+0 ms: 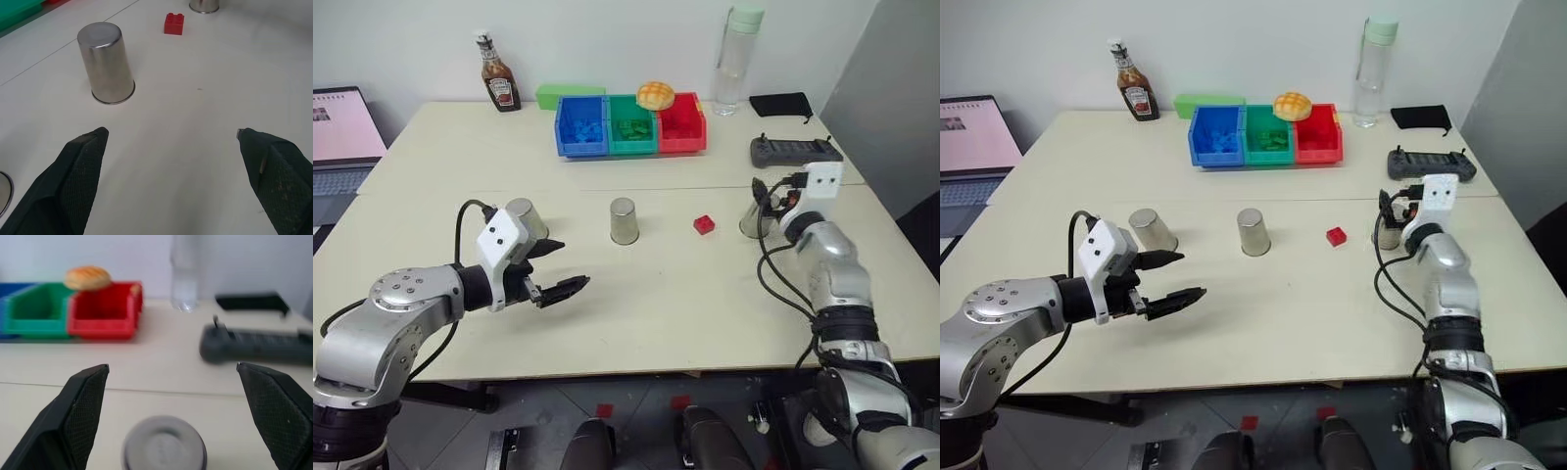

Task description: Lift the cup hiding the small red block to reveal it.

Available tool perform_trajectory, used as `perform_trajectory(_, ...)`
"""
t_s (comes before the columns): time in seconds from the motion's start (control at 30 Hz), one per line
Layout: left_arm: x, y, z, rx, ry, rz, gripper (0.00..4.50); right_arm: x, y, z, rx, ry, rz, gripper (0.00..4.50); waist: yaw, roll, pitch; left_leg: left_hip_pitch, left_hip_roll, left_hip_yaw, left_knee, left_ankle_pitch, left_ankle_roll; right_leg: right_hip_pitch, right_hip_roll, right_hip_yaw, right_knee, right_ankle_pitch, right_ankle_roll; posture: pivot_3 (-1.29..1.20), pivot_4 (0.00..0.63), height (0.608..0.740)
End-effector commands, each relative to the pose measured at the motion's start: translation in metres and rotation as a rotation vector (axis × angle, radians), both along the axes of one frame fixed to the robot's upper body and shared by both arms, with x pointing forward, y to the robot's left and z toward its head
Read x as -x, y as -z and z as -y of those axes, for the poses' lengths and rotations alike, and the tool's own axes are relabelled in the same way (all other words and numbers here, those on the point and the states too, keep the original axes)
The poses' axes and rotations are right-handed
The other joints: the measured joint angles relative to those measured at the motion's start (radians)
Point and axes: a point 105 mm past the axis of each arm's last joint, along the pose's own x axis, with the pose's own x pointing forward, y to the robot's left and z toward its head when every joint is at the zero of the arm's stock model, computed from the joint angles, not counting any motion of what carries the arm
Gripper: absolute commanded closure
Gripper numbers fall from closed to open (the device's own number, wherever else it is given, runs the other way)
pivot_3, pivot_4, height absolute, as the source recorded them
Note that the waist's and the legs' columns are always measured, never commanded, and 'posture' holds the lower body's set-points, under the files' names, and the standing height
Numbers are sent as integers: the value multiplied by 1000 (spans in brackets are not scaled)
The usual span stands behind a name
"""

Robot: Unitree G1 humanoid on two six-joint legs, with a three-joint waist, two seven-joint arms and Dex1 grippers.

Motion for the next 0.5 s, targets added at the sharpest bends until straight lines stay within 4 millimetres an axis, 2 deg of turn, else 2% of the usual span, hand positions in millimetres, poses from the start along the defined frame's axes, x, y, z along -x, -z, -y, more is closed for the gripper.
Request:
perform_trajectory(0.03,3,-16,-8,-2,-28,69,0,39,-43,-26,95,-229,135,68,1,0,0,0,0,0,0,0,0,0,0,0,0,0,0,0,150,740)
perform_trajectory(0.17,5,-15,-15,-8,-47,68,0,68,-35,-35,193,-390,51,68,5,0,0,0,0,0,0,0,0,0,0,0,0,0,0,0,150,740)
perform_trajectory(0.3,6,-13,-21,-36,-53,83,0,106,9,-33,294,-537,-257,68,16,0,0,1,0,-1,1,0,0,1,0,0,0,0,0,0,150,740)
perform_trajectory(0.5,9,-11,-27,-56,-59,74,0,116,22,-24,230,-533,-361,68,17,0,0,2,0,1,2,0,0,2,0,1,0,-3,5,0,150,740)
